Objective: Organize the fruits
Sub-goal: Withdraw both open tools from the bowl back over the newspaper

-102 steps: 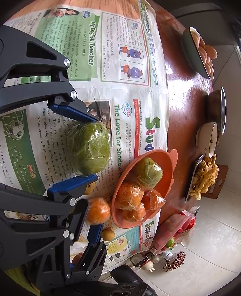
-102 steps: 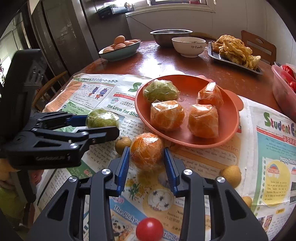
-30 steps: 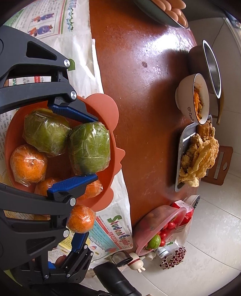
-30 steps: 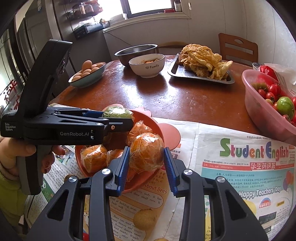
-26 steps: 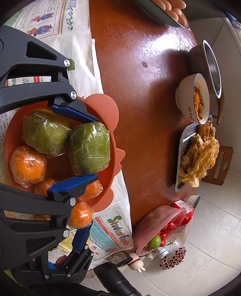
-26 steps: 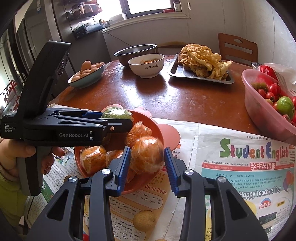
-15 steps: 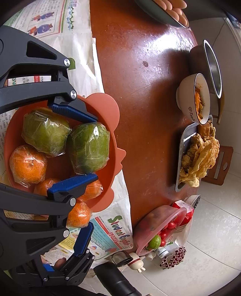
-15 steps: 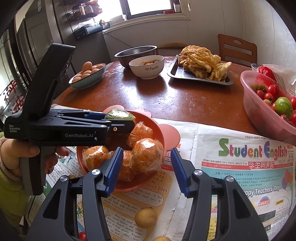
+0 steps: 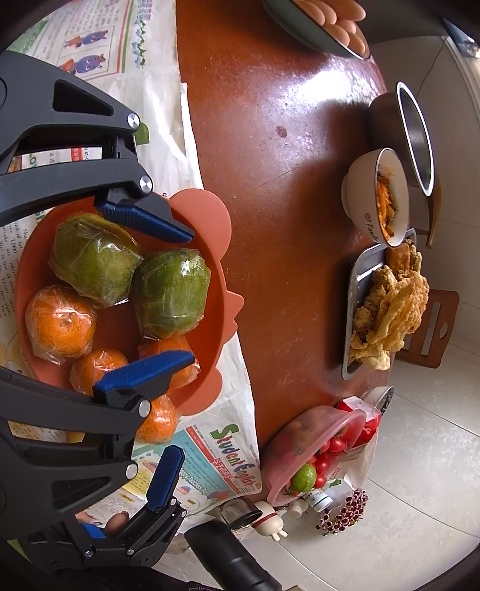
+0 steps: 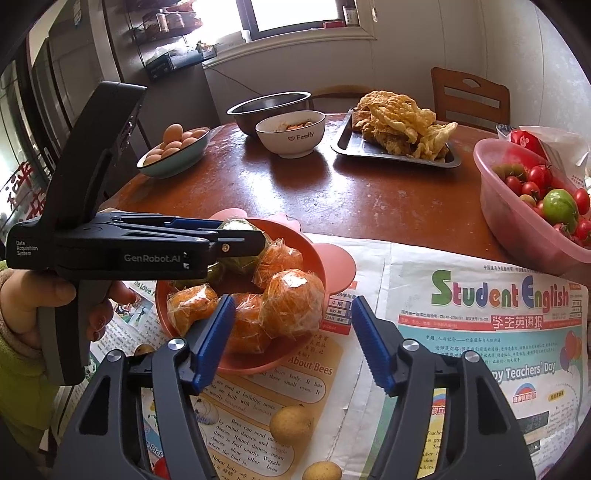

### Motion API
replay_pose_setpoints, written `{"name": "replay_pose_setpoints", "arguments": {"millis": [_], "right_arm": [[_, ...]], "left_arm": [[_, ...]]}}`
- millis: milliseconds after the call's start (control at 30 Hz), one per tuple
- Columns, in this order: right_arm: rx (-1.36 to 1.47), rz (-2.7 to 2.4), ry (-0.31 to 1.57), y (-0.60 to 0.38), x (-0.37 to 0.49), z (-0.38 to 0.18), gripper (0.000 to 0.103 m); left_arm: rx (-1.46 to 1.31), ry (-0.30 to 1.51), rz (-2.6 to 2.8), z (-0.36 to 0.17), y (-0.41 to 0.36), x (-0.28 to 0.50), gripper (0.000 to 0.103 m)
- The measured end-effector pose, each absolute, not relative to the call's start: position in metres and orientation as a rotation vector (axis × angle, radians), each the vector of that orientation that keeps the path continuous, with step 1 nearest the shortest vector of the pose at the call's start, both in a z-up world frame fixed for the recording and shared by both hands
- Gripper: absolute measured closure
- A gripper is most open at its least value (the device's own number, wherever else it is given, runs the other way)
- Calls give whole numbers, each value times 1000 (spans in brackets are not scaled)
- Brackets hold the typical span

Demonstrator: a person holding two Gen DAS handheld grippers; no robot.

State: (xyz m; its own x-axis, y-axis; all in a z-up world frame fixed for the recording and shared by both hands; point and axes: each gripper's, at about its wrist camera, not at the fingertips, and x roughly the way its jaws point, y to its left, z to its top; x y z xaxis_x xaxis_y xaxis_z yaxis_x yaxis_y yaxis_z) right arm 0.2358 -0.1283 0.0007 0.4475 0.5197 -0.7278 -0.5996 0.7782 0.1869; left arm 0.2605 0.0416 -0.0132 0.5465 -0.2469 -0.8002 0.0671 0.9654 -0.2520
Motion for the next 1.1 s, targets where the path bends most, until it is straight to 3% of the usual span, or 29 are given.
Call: {"name": "replay_pose_setpoints", "arguments": {"millis": [633, 833, 1100], "right_arm": [[-83, 654, 816, -149, 225, 20, 23], [-80, 641, 800, -152, 220, 25, 14], [-74, 626, 776, -161, 211, 36, 11]], "left_arm": [[-180, 901, -164, 19, 41, 226, 30], [-167, 883, -144, 26, 41, 215, 22], [-168, 865, -129, 34, 42, 199, 16]]}}
